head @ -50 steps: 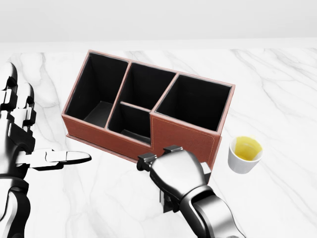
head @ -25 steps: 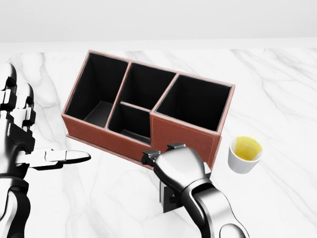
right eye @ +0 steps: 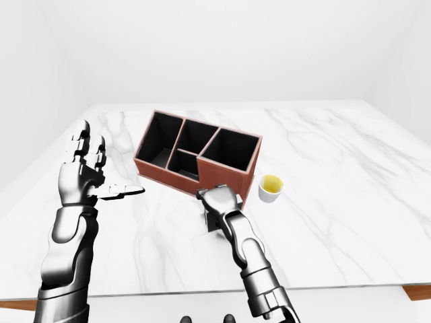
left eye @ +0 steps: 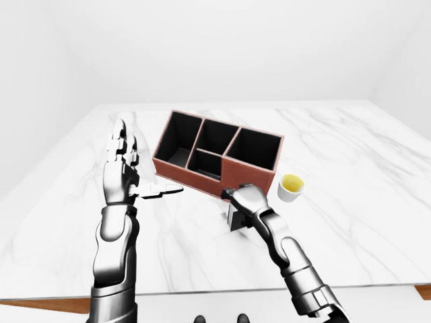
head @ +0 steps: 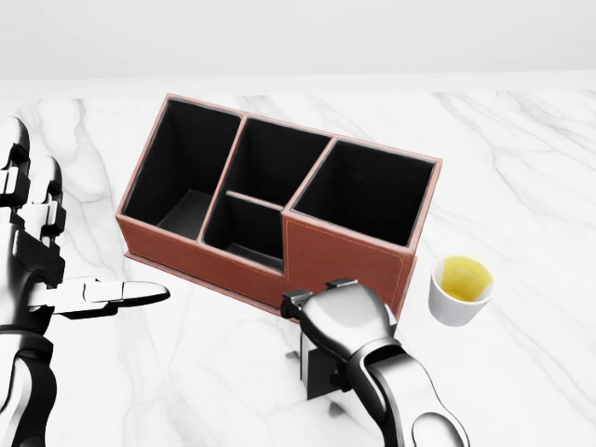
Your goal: Pick up the book and place it in the right compartment of the caddy.
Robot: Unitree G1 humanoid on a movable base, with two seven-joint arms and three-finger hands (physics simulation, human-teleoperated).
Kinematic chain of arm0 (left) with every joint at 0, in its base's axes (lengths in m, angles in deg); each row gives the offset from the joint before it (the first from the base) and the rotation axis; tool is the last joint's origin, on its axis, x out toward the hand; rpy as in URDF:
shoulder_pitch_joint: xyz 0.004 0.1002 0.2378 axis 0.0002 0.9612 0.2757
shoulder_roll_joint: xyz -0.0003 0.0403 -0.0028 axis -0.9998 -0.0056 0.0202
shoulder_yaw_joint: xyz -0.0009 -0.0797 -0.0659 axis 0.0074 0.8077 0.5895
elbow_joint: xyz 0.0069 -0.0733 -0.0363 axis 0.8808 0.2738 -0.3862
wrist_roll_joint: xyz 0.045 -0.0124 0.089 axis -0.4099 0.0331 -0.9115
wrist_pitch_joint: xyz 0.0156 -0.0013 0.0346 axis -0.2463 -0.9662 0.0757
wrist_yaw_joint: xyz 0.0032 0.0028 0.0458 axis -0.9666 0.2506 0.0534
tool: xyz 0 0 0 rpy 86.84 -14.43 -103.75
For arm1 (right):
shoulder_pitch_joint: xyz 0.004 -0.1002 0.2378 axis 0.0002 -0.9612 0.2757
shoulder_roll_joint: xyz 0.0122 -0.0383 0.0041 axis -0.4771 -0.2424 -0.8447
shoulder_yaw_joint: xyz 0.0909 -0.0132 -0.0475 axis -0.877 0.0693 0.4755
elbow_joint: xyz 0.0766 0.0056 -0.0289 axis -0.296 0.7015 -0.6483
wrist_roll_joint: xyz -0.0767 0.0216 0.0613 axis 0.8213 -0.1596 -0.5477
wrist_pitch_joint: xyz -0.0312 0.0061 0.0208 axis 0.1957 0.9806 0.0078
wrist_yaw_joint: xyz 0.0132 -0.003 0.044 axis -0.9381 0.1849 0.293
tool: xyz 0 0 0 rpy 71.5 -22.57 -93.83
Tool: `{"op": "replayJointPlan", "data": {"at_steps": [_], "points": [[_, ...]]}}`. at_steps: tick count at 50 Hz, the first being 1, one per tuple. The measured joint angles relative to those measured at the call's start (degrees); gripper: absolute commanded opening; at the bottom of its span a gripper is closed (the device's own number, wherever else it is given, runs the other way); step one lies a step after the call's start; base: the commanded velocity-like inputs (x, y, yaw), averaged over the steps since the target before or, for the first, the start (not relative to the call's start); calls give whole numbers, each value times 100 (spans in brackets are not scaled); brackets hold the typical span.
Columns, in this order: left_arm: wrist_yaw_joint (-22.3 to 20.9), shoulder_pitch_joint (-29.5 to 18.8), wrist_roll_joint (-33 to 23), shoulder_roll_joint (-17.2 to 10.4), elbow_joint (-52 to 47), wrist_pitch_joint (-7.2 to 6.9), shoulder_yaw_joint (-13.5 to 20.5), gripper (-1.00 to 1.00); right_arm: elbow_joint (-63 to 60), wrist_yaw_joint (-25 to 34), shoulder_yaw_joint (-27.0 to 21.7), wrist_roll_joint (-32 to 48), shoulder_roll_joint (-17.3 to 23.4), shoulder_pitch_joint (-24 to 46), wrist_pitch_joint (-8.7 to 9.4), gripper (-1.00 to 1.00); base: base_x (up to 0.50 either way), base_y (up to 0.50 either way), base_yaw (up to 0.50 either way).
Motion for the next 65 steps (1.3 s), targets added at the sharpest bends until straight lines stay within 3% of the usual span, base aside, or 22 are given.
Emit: {"op": "replayJointPlan", "data": {"at_steps": [49,65], "points": [[34,-26,9,-13,30,0,16,100,951,-413,-48,188,12,323,0,31,0,0,0],[56,-25,33,-22,27,0,39,100,1028,-390,-56,-76,7,392,1,33,1,0,1]]}}
